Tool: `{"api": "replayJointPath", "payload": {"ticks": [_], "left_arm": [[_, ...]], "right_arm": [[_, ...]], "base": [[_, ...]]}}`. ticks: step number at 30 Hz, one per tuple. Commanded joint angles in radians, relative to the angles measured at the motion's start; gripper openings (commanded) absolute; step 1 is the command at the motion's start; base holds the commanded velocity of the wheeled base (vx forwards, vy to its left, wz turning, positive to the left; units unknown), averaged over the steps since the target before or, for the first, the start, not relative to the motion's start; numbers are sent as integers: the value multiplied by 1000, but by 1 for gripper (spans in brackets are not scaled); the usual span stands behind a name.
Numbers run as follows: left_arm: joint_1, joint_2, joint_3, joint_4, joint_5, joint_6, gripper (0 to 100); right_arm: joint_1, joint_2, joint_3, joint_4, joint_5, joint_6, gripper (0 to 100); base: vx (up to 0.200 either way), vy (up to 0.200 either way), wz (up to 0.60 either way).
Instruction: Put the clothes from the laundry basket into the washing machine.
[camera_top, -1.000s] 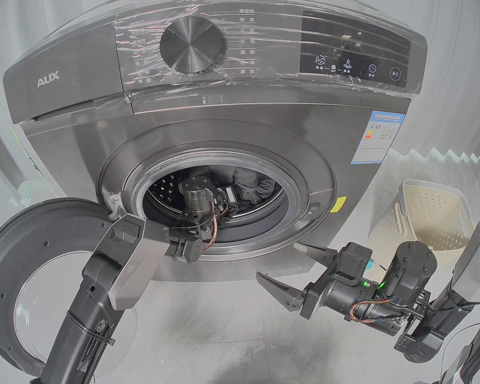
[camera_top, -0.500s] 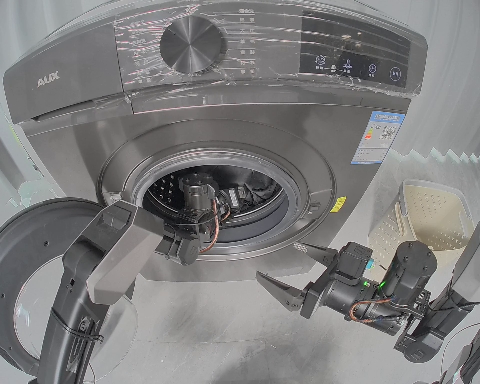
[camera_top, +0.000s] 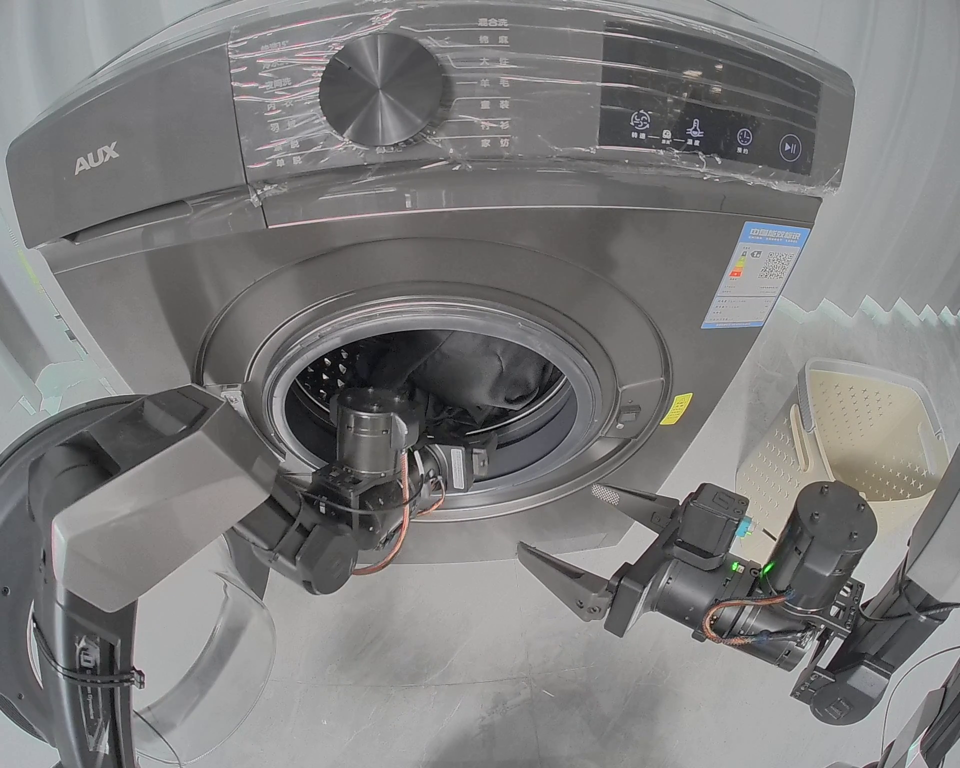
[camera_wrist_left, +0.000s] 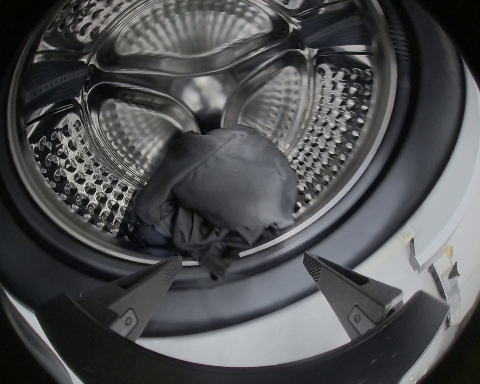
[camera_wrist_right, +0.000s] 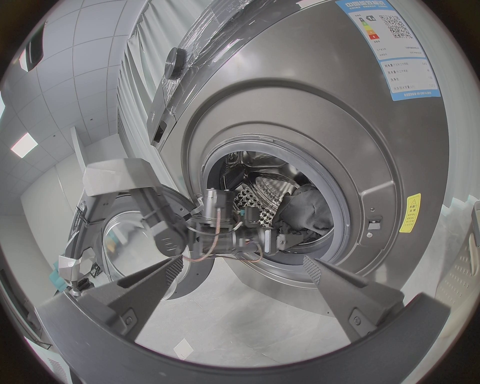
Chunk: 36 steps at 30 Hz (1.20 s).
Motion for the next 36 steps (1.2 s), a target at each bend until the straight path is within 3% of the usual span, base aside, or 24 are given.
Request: {"api": "replayJointPath", "payload": {"ticks": [1, 7, 9, 17, 21, 23, 25, 30, 36], "left_arm": [[-49, -157, 224, -83, -35, 48, 100], [-84, -234, 406, -185, -57, 68, 100], [-118, -314, 520, -240, -58, 64, 100], [-179, -550, 756, -370, -68, 58, 100], [-194, -645, 793, -378, -55, 58, 100], [-193, -727, 833, -369, -52, 64, 100], [-185, -791, 879, -362, -51, 73, 100], [-171, -908, 962, -361, -46, 90, 100], [-92, -1043, 978, -293, -32, 156, 100]], "right_arm": [[-8, -7, 14, 0, 0, 1, 100], [-11, -46, 40, 0, -3, 0, 100], [-14, -96, 82, 0, -5, -2, 100], [-55, -224, 215, 0, -18, -2, 100], [-71, -271, 261, 2, -21, -2, 100], [-98, -311, 281, 3, -51, -2, 100], [-118, -348, 287, 11, -80, -3, 100], [-172, -428, 293, 45, -92, -8, 100], [-247, -469, 352, 54, -103, -15, 100]], "base": [[0, 0, 0], [0, 0, 0], [0, 0, 0], [0, 0, 0], [0, 0, 0], [0, 0, 0], [0, 0, 0], [0, 0, 0], [-200, 0, 0]]}}
